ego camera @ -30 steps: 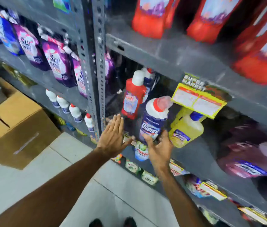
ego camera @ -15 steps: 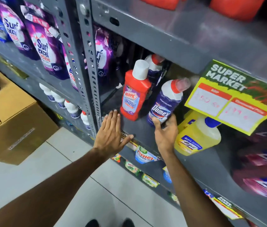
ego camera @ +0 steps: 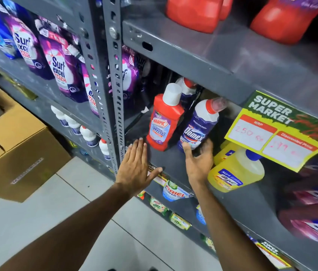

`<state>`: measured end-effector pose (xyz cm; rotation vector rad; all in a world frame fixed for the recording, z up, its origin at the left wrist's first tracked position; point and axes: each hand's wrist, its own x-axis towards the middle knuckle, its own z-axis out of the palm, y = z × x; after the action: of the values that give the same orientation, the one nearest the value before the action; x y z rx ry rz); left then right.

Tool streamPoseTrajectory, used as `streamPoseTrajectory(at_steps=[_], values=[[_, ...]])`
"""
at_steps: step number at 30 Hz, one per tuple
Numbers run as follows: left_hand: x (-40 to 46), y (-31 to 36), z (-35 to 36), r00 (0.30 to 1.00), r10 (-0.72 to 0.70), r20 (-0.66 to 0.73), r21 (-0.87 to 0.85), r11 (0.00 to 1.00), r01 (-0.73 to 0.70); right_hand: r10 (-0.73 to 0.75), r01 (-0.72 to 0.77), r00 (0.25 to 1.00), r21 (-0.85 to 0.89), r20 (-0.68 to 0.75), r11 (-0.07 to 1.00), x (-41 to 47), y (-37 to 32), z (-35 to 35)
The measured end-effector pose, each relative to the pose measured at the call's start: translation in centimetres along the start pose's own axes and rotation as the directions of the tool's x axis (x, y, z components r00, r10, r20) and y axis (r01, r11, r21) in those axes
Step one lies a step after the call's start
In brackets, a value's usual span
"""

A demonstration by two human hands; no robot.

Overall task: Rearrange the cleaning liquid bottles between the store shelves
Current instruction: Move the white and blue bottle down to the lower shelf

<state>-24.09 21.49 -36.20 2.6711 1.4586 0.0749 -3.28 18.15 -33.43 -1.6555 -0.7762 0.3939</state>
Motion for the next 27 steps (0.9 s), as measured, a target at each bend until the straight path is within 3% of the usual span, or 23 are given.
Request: streamPoseTrajectory(at_steps=[2, 4, 6, 10, 18, 27], values=[[-0.1, 0.0, 0.0, 1.0, -0.006, 0.009, 0.002, 1.0, 0.006, -0.039, 0.035, 0.99, -0.026, -0.139, 0.999, -2.0, -0.7, 0.0], [0.0, -0.1, -0.1, 1.0, -0.014, 0.012, -0.002, 1.0, 0.014, -0.109, 0.098, 0.977, -0.066, -0.184, 0.993, -4.4, -1.4, 0.7], [0.0, 0.0, -0.1, 1.0, -0.01, 0.019, 0.004, 1.0, 0.01, -0.152, 0.147, 0.984, -0.057, -0.095, 0.987, -5.8, -2.1, 1.8], [0.0, 0.0, -0.2, 0.999, -0.003, 0.042, 0.016, 1.0, 0.002, -0.092, 0.096, 0.985, -0.024, 0.144, 0.995, -4.3, -4.3, 4.5], [0.0, -0.2, -0.1, 0.999, -0.006, 0.043, 0.003, 1.0, 0.005, -0.05, 0.071, 0.98, -0.103, 0.194, 0.992, -1.9, -5.7, 6.7], [-4.5, -0.9, -3.3, 0.997, 0.026, 0.076, 0.035, 0.999, -0.029, -0.062, 0.09, 0.97, -0.111, 0.237, 0.99, -6.0, -6.2, 3.3]])
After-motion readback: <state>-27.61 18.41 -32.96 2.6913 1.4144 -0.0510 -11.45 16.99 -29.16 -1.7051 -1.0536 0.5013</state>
